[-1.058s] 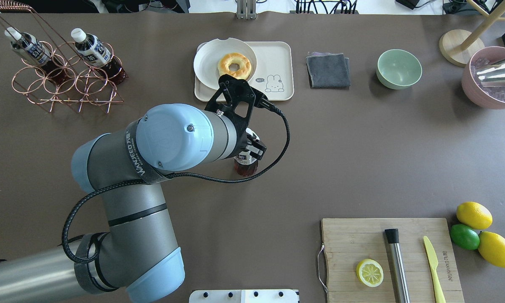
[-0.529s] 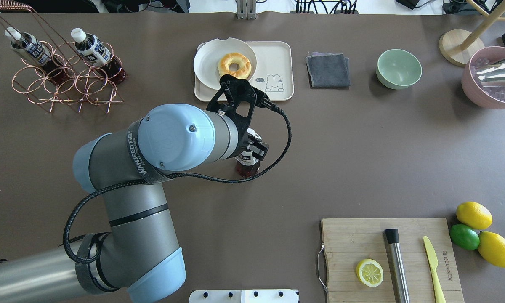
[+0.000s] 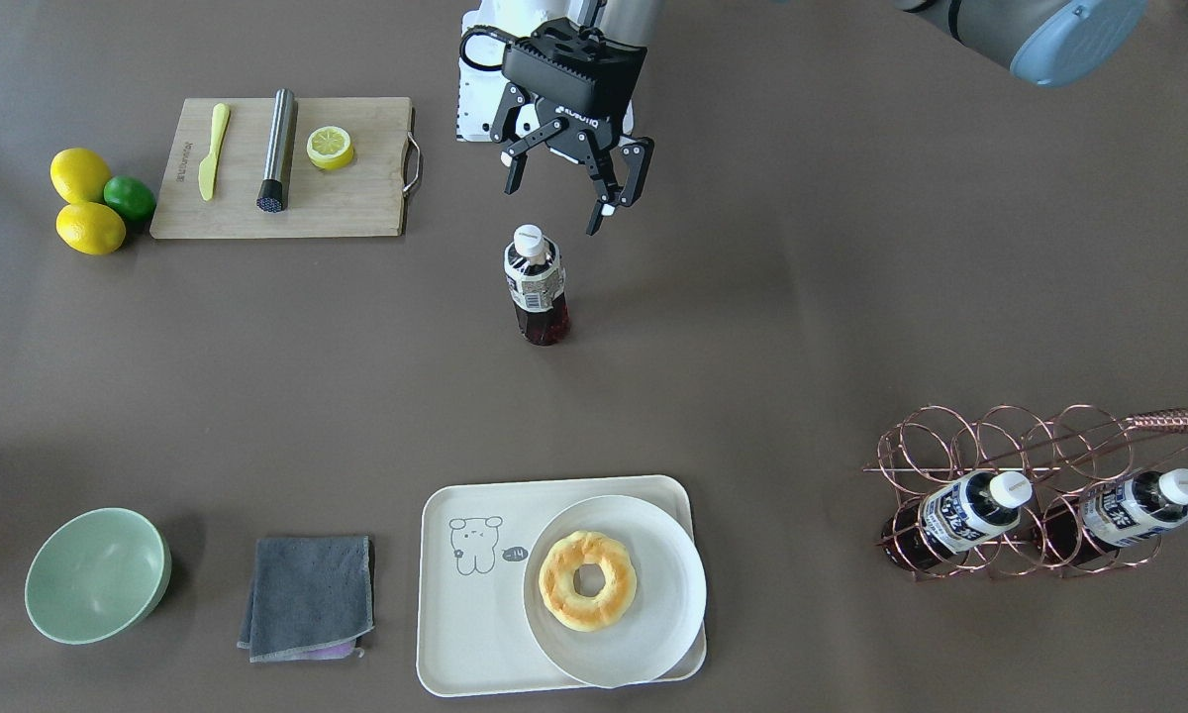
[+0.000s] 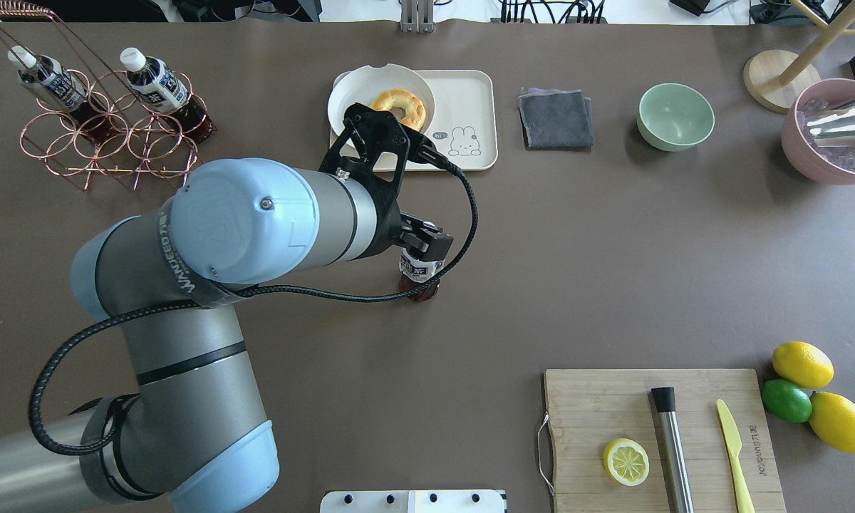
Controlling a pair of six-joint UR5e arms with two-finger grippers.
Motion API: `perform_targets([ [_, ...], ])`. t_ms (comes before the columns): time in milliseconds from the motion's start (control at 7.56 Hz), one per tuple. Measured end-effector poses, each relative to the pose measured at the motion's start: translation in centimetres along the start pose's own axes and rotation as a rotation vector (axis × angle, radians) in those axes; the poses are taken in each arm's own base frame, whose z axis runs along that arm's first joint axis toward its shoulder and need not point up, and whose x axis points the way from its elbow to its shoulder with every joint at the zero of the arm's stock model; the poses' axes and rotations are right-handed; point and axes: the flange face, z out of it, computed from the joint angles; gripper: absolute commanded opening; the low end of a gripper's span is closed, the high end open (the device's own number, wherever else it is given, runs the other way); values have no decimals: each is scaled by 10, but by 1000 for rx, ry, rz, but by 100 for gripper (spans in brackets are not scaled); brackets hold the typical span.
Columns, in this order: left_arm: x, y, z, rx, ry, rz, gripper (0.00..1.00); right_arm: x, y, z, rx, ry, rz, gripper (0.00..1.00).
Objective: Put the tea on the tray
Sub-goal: 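Carry the bottle with the left gripper to mid-table and set it upright, then open the left gripper and draw the left arm back toward the rack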
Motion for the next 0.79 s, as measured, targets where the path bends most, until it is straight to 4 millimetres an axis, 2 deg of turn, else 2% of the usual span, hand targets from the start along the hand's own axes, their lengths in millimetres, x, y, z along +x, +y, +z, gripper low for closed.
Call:
perform_targets([
  [132,-29,2,-15,-8,5,-18,97,-1,-1,0,3,-12,0,100],
  [265,-79,-2,-31,-65,28,-66,97,-3,-1,-1,6,-20,-1,100],
  [529,-209,-18,-86,-176,84,-219,98,-8,-3,-4,18,-49,-5,100],
  [661,-268,-15,-113,-194,81,-276,98,-15,-6,-8,31,-81,-11,100],
  [794,-325,7,-130,-213,42,-296,98,-30,-12,-24,64,-93,-41,100],
])
